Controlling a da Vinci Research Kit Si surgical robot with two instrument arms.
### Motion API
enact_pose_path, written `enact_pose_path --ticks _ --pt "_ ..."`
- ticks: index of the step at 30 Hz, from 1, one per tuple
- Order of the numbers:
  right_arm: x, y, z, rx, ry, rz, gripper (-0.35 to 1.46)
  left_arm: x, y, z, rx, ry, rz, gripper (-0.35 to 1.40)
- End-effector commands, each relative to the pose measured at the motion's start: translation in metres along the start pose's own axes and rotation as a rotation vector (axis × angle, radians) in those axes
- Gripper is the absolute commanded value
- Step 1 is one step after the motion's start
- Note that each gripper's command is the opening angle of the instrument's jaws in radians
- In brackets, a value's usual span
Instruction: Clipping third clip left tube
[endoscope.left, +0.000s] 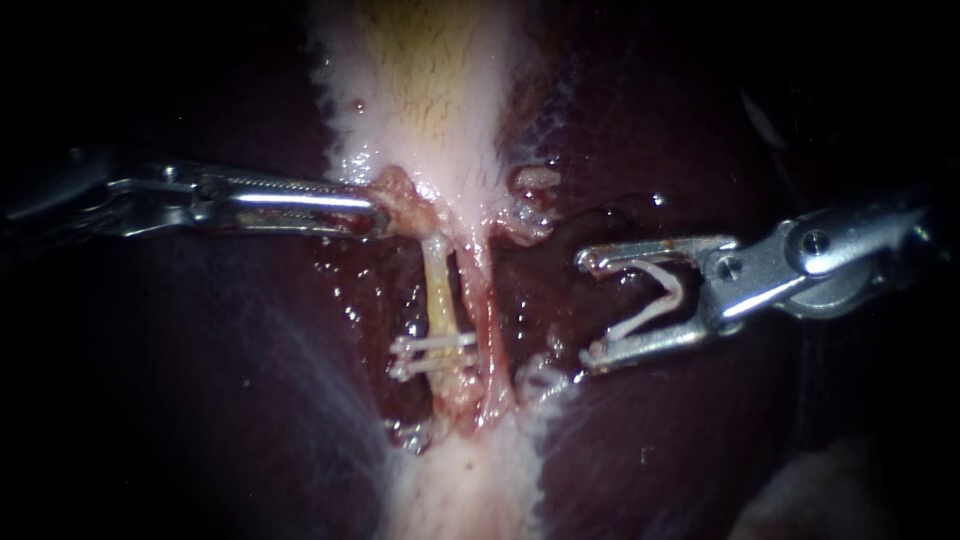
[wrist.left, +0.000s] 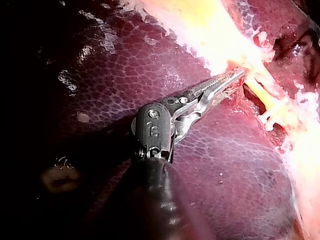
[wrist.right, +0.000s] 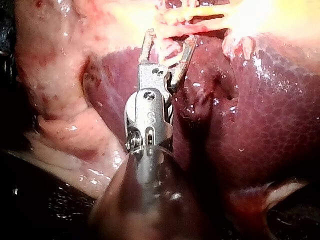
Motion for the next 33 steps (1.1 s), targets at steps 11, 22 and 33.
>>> enact_pose_path --ticks 11,22,33 --pt "0.0 0.0 0.0 0.0 0.0 0.0 0.5 0.0038 0.0025 -0.0046 -0.005 0.002 -0.023 -0.35" --pt "0.0001 -0.0001 0.0001 0.0 0.0 0.0 0.5 0.0084 0.0064 -0.0093 0.003 0.044 0.011 -0.35" --pt "0.0025 -0.0008 0.0046 0.017 0.009 0.099 0.5 0.0079 0.0063 -0.0092 0.005 0.044 0.014 -0.35"
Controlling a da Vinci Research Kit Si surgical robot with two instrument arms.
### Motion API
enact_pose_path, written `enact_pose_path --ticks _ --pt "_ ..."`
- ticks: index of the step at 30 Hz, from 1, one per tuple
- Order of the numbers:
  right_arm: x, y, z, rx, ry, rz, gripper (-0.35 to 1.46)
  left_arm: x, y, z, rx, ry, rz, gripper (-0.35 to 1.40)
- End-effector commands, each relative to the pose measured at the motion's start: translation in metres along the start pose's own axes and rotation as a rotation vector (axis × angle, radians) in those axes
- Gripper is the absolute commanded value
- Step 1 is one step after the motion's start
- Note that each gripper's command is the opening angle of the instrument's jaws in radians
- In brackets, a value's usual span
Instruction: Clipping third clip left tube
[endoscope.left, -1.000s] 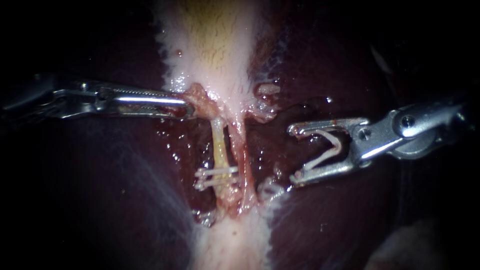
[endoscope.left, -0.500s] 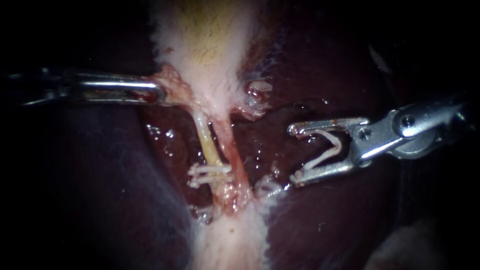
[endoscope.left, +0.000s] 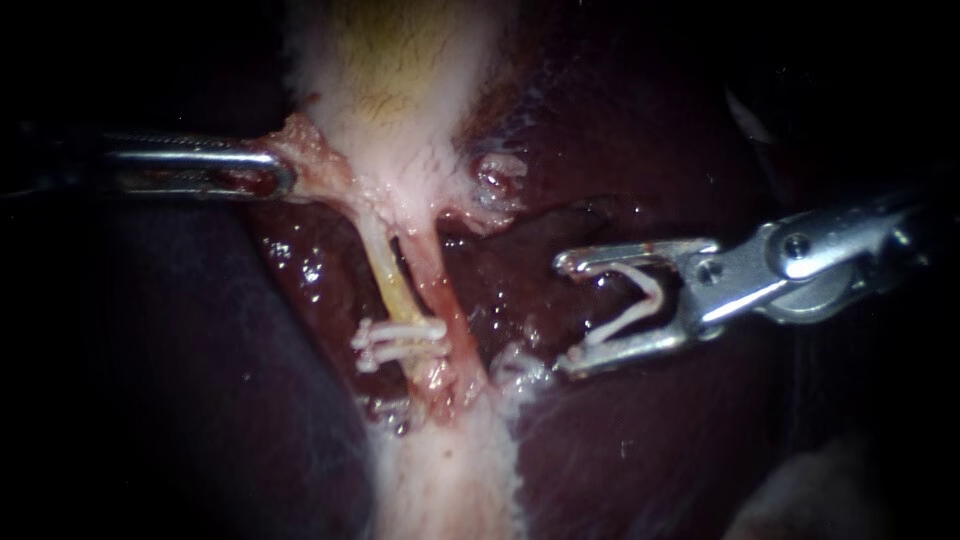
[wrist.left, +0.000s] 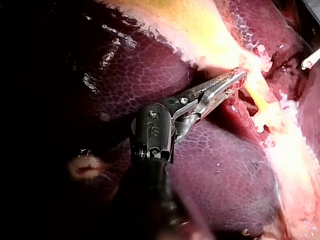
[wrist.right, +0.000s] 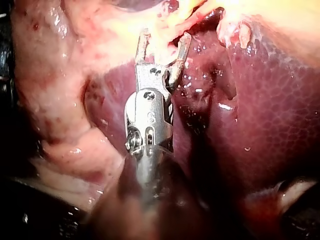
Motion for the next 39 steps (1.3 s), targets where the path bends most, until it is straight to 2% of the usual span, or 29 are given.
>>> enact_pose_path --ticks 1,6,13,17,26,39 --pt "0.0002 -0.0001 0.0006 0.001 0.002 0.024 0.5 0.0 0.0 0.0 0.0 0.0 0.001 -0.35" --pt "0.0018 0.0004 0.0034 0.01 0.012 0.158 0.5 -0.0001 0.0 0.0 0.001 0.0 0.001 -0.35" --pt "0.0027 0.0018 0.0061 0.004 0.015 0.229 0.5 -0.0001 0.0002 0.0001 0.002 0.0 0.001 -0.35" --pt "0.002 0.0025 0.0074 0.013 0.014 0.237 0.5 -0.0001 0.0004 0.0 0.003 0.001 0.001 -0.35" --pt "-0.0004 0.0042 0.0103 0.039 0.009 0.256 0.49 -0.0001 0.0005 0.0 0.003 0.001 0.001 -0.35" --pt "-0.002 0.0076 0.0105 -0.008 0.016 0.262 0.49 -0.0001 0.0007 0.0 0.004 0.001 0.001 -0.35"
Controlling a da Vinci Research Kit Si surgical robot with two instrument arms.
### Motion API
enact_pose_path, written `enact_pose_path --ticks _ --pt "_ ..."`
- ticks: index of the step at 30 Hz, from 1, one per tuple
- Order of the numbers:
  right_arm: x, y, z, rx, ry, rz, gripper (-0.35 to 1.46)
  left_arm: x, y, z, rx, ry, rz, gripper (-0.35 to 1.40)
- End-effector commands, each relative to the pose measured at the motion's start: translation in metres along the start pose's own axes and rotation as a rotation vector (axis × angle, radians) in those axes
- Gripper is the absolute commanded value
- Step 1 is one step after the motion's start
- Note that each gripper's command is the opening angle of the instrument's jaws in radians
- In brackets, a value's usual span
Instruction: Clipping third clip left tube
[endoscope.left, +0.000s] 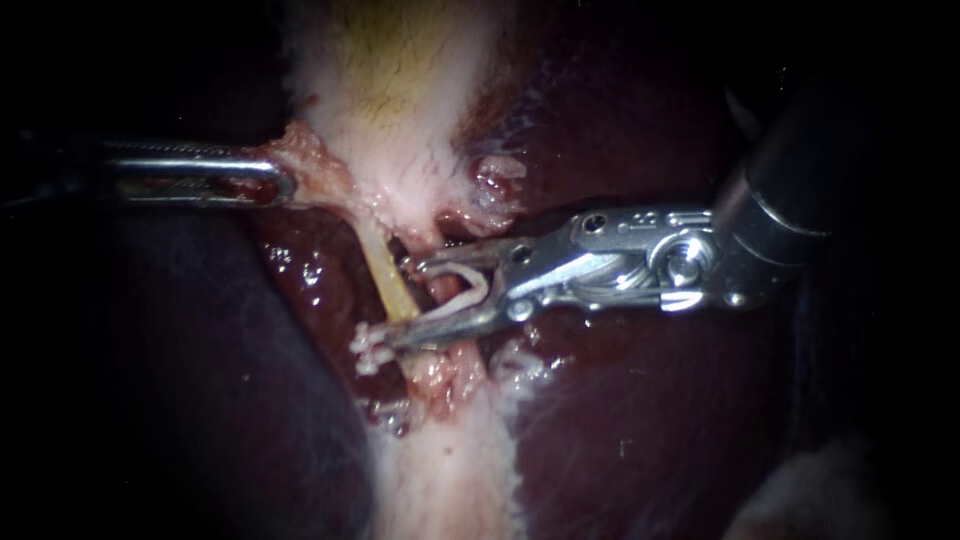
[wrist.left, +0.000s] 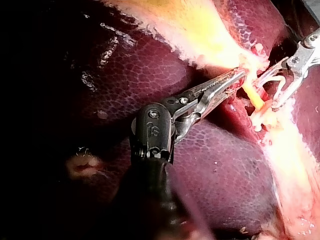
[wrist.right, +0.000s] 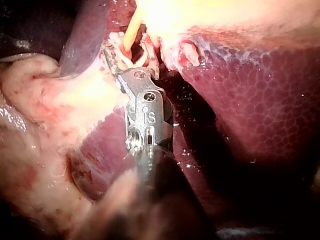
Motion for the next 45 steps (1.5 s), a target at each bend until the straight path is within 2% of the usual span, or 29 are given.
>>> enact_pose_path --ticks 1,6,8,15,18,21,28,34,45 --pt "0.0001 0.0001 0.0001 0.0 0.0 0.001 0.49 0.0 0.0 0.0 0.0 0.0 0.0 -0.35" --pt "0.0009 0.0006 0.0015 -0.011 0.003 0.004 0.49 0.0 0.0001 0.0 0.001 0.0 0.0 -0.35" --pt "0.0012 0.0007 0.0023 -0.011 0.019 0.01 0.49 0.0 0.0001 0.0 0.001 0.0 0.0 -0.35" --pt "0.0014 0.0005 0.0045 0.046 0.066 0.026 0.49 0.0 0.0002 0.0 0.001 0.0 0.0 -0.35" --pt "0.0015 0.0003 0.0048 0.092 0.092 0.044 0.49 0.0 0.0002 0.0 0.001 0.0 0.0 -0.35" --pt "0.0017 -0.0002 0.0047 0.139 0.094 0.038 0.48 0.0 0.0002 0.0 0.001 0.0 0.0 -0.35" --pt "0.002 -0.0013 0.005 0.195 0.123 0.051 0.48 0.0 0.0001 0.0 0.001 0.0 0.0 -0.35" --pt "0.0024 -0.0019 0.0049 0.209 0.144 0.061 0.48 0.0 0.0001 0.0 0.0 0.0 0.006 -0.35" --pt "0.0029 -0.0029 0.005 0.249 0.213 0.109 0.48 0.0 0.0001 -0.0001 0.0 0.0 0.006 -0.35"
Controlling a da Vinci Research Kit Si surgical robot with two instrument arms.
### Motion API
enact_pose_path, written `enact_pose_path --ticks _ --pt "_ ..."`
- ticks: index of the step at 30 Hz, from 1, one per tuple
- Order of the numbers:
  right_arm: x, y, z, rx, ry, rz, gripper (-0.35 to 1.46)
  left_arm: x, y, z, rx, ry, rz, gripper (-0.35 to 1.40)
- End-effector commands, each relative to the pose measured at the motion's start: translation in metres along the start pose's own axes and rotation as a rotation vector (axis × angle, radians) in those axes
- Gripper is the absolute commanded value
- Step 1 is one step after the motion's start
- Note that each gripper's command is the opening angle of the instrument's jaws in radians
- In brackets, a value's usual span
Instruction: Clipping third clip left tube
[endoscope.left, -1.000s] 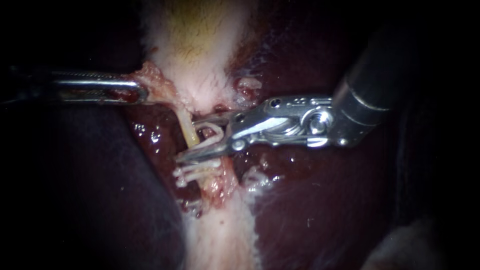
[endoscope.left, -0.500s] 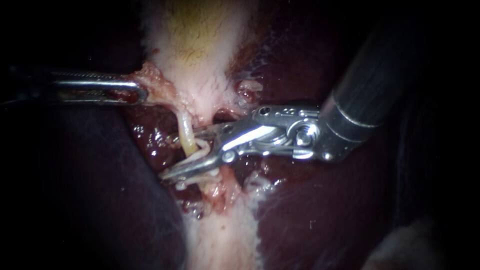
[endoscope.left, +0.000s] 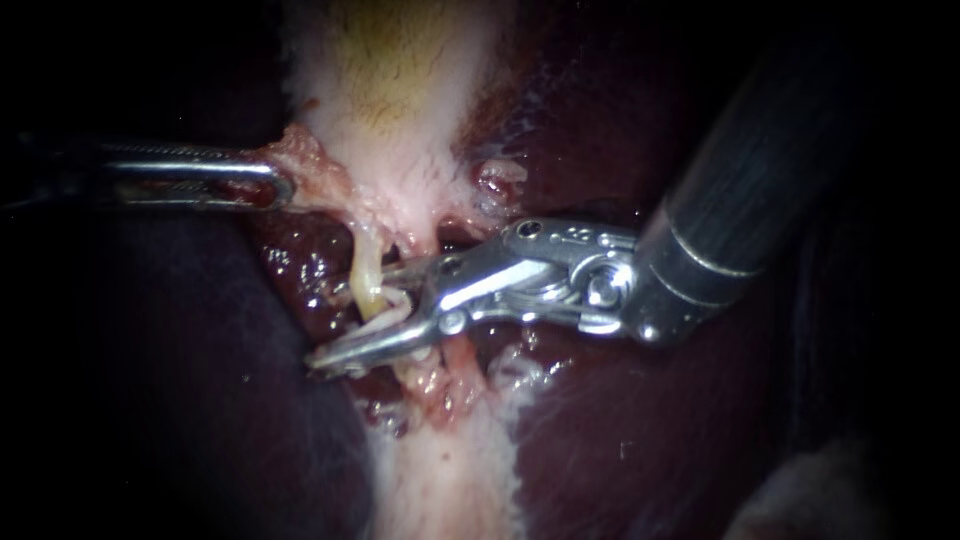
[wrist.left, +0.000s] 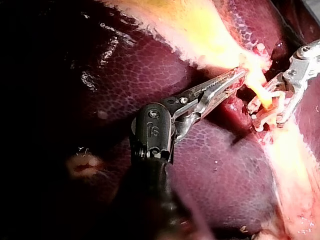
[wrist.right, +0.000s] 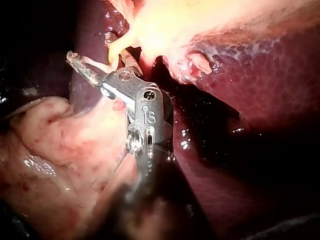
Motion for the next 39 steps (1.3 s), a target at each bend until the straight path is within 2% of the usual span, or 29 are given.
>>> enact_pose_path --ticks 1,9,17,25,39 --pt "0.0 0.0 0.0 0.004 0.009 0.009 0.48 0.0 0.0 0.0 0.0 0.0 0.0 -0.35" --pt "0.0006 -0.0002 0.0002 0.03 0.063 0.04 0.48 0.0 -0.0001 0.0 0.0 0.0 0.0 -0.35" --pt "0.0023 0.0 -0.0001 0.041 0.09 0.046 0.48 0.0 -0.0001 0.0001 0.0 0.0 0.0 -0.35" --pt "0.0039 0.0008 -0.0006 0.044 0.098 0.055 0.47 0.0 -0.0001 0.0001 0.0 0.0 0.0 -0.35" --pt "0.0044 0.0014 -0.0013 0.045 0.099 0.058 0.45 0.0 -0.0002 0.0001 0.0 0.0 0.0 -0.35"
